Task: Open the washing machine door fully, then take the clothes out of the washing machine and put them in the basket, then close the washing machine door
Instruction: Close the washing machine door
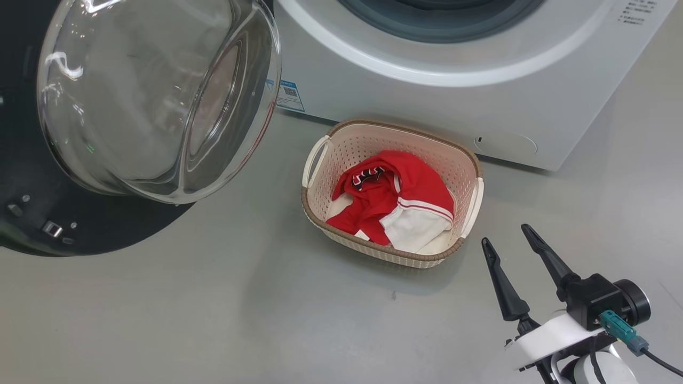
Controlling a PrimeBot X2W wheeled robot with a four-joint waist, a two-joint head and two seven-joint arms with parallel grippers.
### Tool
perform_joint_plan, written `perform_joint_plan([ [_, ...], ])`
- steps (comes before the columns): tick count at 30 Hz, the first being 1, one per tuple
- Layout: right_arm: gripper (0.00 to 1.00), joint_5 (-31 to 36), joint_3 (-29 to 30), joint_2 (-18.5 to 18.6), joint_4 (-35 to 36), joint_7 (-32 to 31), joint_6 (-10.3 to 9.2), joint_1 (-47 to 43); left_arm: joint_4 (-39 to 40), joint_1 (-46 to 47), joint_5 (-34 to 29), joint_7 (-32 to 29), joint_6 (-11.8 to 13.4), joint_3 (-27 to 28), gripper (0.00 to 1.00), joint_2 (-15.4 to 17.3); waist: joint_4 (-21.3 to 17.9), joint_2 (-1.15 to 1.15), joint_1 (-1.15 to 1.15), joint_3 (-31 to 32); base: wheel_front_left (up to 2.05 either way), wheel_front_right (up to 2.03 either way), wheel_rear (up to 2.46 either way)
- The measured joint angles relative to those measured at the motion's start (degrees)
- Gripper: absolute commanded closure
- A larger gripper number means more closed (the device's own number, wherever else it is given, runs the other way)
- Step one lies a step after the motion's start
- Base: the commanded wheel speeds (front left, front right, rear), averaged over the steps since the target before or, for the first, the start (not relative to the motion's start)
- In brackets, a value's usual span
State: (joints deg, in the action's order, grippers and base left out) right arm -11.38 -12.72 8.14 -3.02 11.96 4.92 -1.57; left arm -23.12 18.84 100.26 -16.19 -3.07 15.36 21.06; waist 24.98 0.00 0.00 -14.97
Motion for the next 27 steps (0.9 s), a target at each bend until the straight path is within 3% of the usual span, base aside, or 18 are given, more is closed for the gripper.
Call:
perform_joint_plan([
  [10, 0.0, 0.0, 0.29, 0.47, 0.24, -0.14, 0.0, 0.28, -0.41, -0.1, 5.17, -7.73, -2.15, -0.73, 1.0, -0.57, 0.36, 0.0, 0.0, -0.4, 0.0, 0.0, 0.0],
  [18, 0.0, 0.0, 0.98, 1.08, 0.78, -0.33, -0.04, 0.26, 0.99, -0.63, 8.48, -14.13, -3.36, -2.75, 1.0, -3.68, 1.37, 0.0, 0.0, -0.77, 0.0, 0.0, 0.0],
  [27, 0.0, 0.0, 0.71, 1.4, 0.85, -0.9, -0.03, 0.25, 5.22, -3.37, 9.02, -21.14, -3.82, -5.28, 1.0, -4.22, 2.25, 0.0, 0.0, -0.56, 0.0, 0.0, 0.0],
])
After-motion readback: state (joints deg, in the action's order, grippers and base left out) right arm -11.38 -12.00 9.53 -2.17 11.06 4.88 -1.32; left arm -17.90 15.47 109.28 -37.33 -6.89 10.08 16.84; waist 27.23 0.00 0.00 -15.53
